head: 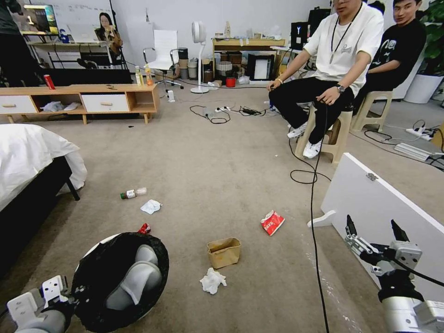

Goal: Pick up the trash bin and place the garbage on the floor into it.

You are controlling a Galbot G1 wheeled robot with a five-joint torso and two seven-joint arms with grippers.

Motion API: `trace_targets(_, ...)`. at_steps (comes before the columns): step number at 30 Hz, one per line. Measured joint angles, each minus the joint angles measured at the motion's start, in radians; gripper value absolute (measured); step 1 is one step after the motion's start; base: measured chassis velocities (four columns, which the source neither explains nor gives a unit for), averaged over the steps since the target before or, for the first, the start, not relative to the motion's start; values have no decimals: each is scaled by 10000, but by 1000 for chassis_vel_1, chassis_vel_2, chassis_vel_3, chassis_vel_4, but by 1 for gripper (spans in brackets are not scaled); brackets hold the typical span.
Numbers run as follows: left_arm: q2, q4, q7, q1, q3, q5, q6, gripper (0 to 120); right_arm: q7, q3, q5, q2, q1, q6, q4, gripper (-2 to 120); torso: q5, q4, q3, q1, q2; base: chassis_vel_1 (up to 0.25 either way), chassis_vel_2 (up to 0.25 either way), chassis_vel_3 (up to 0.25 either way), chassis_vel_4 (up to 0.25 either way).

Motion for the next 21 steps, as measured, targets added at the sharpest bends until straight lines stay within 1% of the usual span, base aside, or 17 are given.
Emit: trace_targets(21,31,-171,-40,0,-69,-122,0,1,-35,47,83,-49,-55,1,94,100,0,0,0,0,0,0,0,0,0)
